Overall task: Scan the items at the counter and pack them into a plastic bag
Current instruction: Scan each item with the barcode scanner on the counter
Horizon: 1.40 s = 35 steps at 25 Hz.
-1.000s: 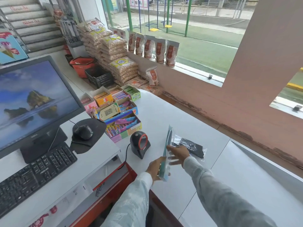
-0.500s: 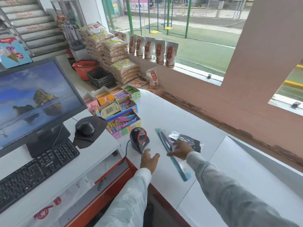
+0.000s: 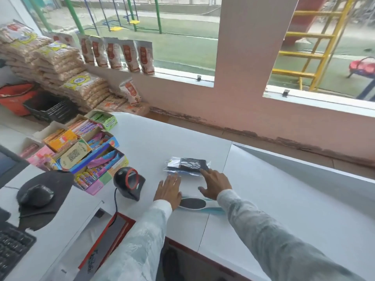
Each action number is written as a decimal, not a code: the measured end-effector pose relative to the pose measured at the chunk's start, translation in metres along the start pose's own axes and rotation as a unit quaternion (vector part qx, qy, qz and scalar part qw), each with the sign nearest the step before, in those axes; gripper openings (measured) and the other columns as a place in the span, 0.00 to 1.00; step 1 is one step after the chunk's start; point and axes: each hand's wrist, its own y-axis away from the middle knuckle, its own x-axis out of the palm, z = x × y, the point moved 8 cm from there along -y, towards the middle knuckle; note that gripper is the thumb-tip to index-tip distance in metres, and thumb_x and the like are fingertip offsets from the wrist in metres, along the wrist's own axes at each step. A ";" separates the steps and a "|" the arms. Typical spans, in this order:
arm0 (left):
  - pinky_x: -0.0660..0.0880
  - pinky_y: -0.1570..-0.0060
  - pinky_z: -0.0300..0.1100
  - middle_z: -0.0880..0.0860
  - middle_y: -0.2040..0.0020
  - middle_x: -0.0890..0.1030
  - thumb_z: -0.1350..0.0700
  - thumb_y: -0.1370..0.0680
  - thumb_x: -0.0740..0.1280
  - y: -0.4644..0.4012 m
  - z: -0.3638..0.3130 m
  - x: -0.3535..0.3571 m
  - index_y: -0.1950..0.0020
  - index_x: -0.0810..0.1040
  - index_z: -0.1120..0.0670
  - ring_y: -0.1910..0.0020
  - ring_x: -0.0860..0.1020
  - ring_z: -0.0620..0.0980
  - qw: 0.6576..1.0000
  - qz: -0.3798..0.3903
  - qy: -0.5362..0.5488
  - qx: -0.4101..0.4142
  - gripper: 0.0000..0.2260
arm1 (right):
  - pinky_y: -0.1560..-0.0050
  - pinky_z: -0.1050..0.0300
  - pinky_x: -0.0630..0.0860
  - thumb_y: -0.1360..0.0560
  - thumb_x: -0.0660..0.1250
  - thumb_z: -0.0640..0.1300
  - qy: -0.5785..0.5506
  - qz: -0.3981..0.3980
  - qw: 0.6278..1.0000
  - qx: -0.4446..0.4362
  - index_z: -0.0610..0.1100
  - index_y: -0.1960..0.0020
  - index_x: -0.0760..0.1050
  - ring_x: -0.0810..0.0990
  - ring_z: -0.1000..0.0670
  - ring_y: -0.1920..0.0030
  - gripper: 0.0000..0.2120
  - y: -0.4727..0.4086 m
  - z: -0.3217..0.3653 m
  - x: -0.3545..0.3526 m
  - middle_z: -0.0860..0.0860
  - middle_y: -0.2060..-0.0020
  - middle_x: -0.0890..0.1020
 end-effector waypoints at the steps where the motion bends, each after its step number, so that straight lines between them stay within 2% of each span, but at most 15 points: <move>1: 0.48 0.22 0.55 0.52 0.18 0.45 0.52 0.19 0.55 -0.007 0.003 -0.002 0.20 0.48 0.52 0.20 0.45 0.54 1.000 0.005 -0.010 -0.001 0.29 | 0.37 0.45 0.73 0.28 0.67 0.58 -0.001 -0.004 1.000 0.000 0.47 0.25 0.60 0.74 0.42 0.33 0.36 -0.008 0.001 -0.003 0.46 0.29 0.72; 4: 0.45 0.23 0.57 0.52 0.19 0.38 0.51 0.18 0.53 -0.028 0.010 -0.009 0.20 0.40 0.51 0.20 0.40 0.55 0.999 -0.008 -0.052 0.011 0.31 | 0.26 0.41 0.60 0.27 0.67 0.57 0.017 0.031 0.999 -0.002 0.48 0.21 0.48 0.59 0.45 0.23 0.42 -0.040 0.007 0.005 0.47 0.22 0.59; 9: 0.45 0.23 0.56 0.51 0.18 0.42 0.58 0.20 0.56 -0.067 0.019 -0.010 0.20 0.43 0.52 0.20 0.42 0.55 0.999 -0.004 -0.032 0.034 0.32 | 0.25 0.40 0.57 0.26 0.68 0.50 0.070 0.093 0.993 -0.002 0.46 0.21 0.49 0.54 0.44 0.22 0.40 -0.089 0.018 0.027 0.47 0.21 0.54; 14: 0.54 0.24 0.54 0.50 0.20 0.56 0.60 0.22 0.60 -0.102 0.017 -0.002 0.22 0.56 0.50 0.21 0.53 0.54 0.996 -0.020 -0.016 0.081 0.29 | 0.37 0.43 0.74 0.29 0.70 0.35 0.074 0.157 0.985 0.005 0.44 0.24 0.58 0.69 0.43 0.30 0.37 -0.116 0.018 0.041 0.47 0.27 0.66; 18: 0.50 0.22 0.55 0.55 0.19 0.52 0.60 0.22 0.61 -0.103 0.018 -0.012 0.21 0.53 0.52 0.20 0.50 0.57 0.994 -0.076 0.003 0.080 0.31 | 0.47 0.46 0.79 0.28 0.66 0.32 0.100 0.116 0.988 0.009 0.45 0.34 0.72 0.80 0.41 0.43 0.24 -0.122 0.011 0.029 0.45 0.41 0.79; 21: 0.51 0.22 0.55 0.60 0.19 0.49 0.56 0.22 0.60 -0.101 0.022 -0.034 0.21 0.48 0.57 0.20 0.48 0.61 0.988 -0.147 0.035 0.013 0.33 | 0.54 0.51 0.78 0.31 0.62 0.32 0.017 0.098 0.992 0.083 0.47 0.45 0.80 0.81 0.38 0.50 0.19 -0.122 -0.015 0.014 0.44 0.52 0.81; 23: 0.55 0.22 0.54 0.63 0.20 0.51 0.56 0.22 0.60 -0.093 0.021 -0.051 0.22 0.51 0.59 0.21 0.52 0.62 0.976 -0.193 0.097 -0.023 0.32 | 0.62 0.57 0.72 0.32 0.62 0.35 -0.069 0.086 0.983 0.143 0.45 0.59 0.80 0.80 0.39 0.58 0.09 -0.118 -0.040 -0.001 0.46 0.63 0.79; 25: 0.59 0.24 0.52 0.61 0.21 0.56 0.56 0.22 0.61 -0.084 0.006 -0.060 0.23 0.55 0.59 0.22 0.56 0.59 0.964 -0.201 0.175 -0.013 0.29 | 0.67 0.61 0.70 0.31 0.64 0.38 -0.214 0.046 0.952 0.215 0.45 0.65 0.80 0.77 0.46 0.66 0.07 -0.111 -0.063 -0.016 0.49 0.70 0.76; 26: 0.62 0.26 0.51 0.59 0.22 0.59 0.56 0.21 0.61 -0.083 -0.004 -0.056 0.24 0.58 0.58 0.23 0.60 0.58 0.954 -0.187 0.232 -0.011 0.27 | 0.66 0.62 0.72 0.31 0.65 0.37 -0.316 0.018 0.916 0.248 0.44 0.64 0.83 0.76 0.49 0.68 0.09 -0.104 -0.070 -0.021 0.50 0.70 0.77; 27: 0.66 0.29 0.50 0.58 0.24 0.63 0.54 0.21 0.61 -0.082 -0.012 -0.049 0.25 0.61 0.57 0.26 0.65 0.57 0.936 -0.155 0.314 -0.033 0.25 | 0.63 0.61 0.76 0.30 0.65 0.35 -0.417 -0.006 0.868 0.269 0.42 0.60 0.85 0.77 0.50 0.67 0.10 -0.095 -0.073 -0.025 0.49 0.69 0.80; 28: 0.70 0.35 0.49 0.58 0.28 0.69 0.53 0.22 0.62 -0.083 -0.016 -0.037 0.27 0.65 0.56 0.32 0.71 0.57 0.892 -0.103 0.433 -0.078 0.24 | 0.59 0.56 0.78 0.30 0.64 0.32 -0.506 -0.015 0.818 0.273 0.39 0.58 0.85 0.78 0.49 0.66 0.10 -0.088 -0.071 -0.025 0.47 0.66 0.81; 29: 0.75 0.44 0.48 0.58 0.35 0.75 0.51 0.24 0.63 -0.077 -0.021 -0.026 0.30 0.69 0.56 0.40 0.76 0.58 0.807 -0.049 0.570 -0.149 0.22 | 0.57 0.53 0.80 0.29 0.63 0.30 -0.572 -0.006 0.776 0.265 0.35 0.56 0.84 0.79 0.48 0.65 0.10 -0.079 -0.064 -0.025 0.44 0.64 0.81; 31: 0.79 0.61 0.44 0.57 0.50 0.81 0.52 0.23 0.62 -0.057 -0.035 0.002 0.38 0.75 0.56 0.55 0.81 0.58 0.596 0.038 0.765 -0.239 0.15 | 0.55 0.48 0.83 0.31 0.63 0.27 -0.636 0.046 0.735 0.231 0.34 0.57 0.83 0.81 0.46 0.64 0.11 -0.061 -0.044 -0.022 0.42 0.61 0.83; 32: 0.78 0.66 0.43 0.56 0.54 0.82 0.55 0.22 0.62 -0.046 -0.037 0.011 0.41 0.77 0.55 0.58 0.82 0.57 0.535 0.039 0.805 -0.252 0.11 | 0.57 0.48 0.84 0.31 0.63 0.27 -0.649 0.073 0.725 0.219 0.36 0.58 0.83 0.82 0.45 0.63 0.11 -0.054 -0.033 -0.018 0.42 0.61 0.84; 35: 0.71 0.74 0.37 0.55 0.59 0.83 0.63 0.23 0.63 -0.005 -0.023 0.024 0.43 0.80 0.54 0.62 0.79 0.53 0.436 -0.026 0.859 -0.268 0.11 | 0.63 0.52 0.83 0.31 0.67 0.28 -0.652 0.138 0.720 0.194 0.36 0.55 0.83 0.83 0.45 0.63 0.09 -0.038 0.001 -0.004 0.42 0.59 0.83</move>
